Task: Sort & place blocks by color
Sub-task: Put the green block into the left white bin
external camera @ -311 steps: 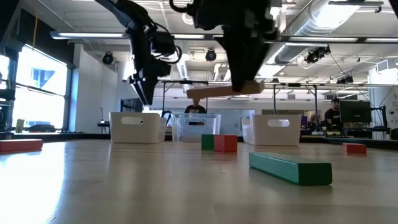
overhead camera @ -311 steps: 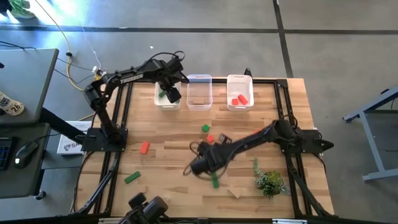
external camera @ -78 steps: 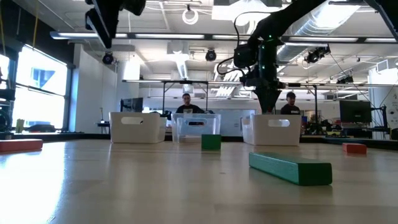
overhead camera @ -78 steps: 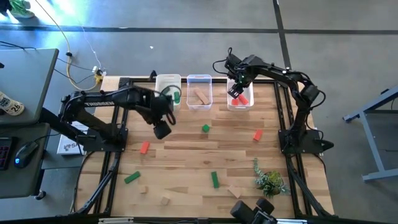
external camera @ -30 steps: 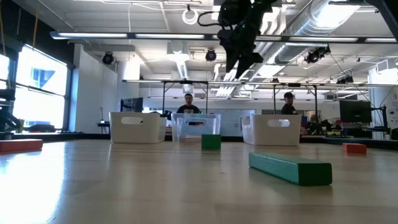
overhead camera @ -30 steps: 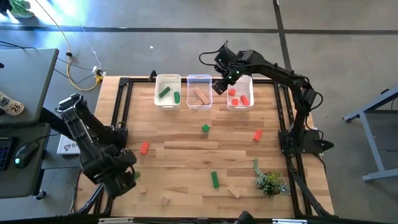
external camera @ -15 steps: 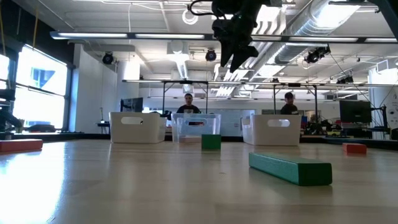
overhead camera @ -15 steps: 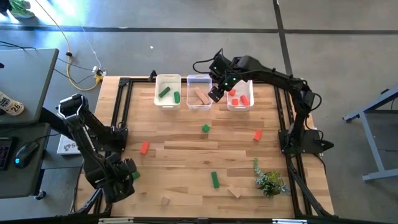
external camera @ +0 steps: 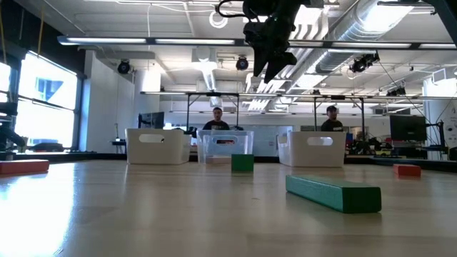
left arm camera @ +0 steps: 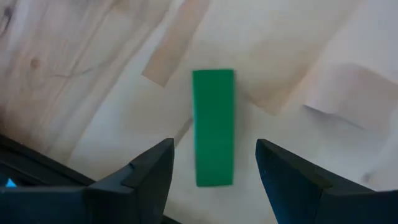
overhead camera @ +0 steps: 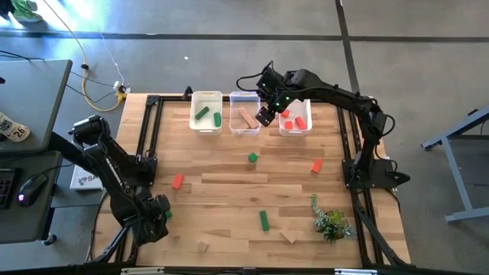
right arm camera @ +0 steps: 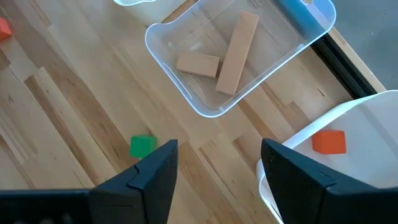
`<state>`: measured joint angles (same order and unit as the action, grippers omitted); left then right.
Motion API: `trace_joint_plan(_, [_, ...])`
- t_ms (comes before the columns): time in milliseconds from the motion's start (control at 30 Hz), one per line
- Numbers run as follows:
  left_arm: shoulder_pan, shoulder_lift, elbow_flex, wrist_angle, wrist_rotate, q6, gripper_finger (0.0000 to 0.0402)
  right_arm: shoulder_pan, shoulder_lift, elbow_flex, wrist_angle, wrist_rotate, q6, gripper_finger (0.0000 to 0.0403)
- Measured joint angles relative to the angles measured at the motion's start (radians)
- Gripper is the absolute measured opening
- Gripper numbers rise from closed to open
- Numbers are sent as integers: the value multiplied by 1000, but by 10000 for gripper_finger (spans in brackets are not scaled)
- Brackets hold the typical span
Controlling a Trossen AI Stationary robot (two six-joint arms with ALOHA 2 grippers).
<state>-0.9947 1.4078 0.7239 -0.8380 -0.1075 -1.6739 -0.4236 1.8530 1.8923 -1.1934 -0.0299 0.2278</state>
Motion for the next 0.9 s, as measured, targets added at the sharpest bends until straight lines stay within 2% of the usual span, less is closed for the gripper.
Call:
trace_joint_plan(367, [0, 0, -109, 175, 33, -9, 216, 0, 0, 0, 0, 0, 0, 217])
trace_joint_plan(700, [0, -5, -146, 193, 25, -28, 214, -1, 0, 0, 0, 0, -11, 217])
trace_joint_plan(900, [0, -5, -149, 181, 20, -28, 178, -1, 0, 0, 0, 0, -12, 217])
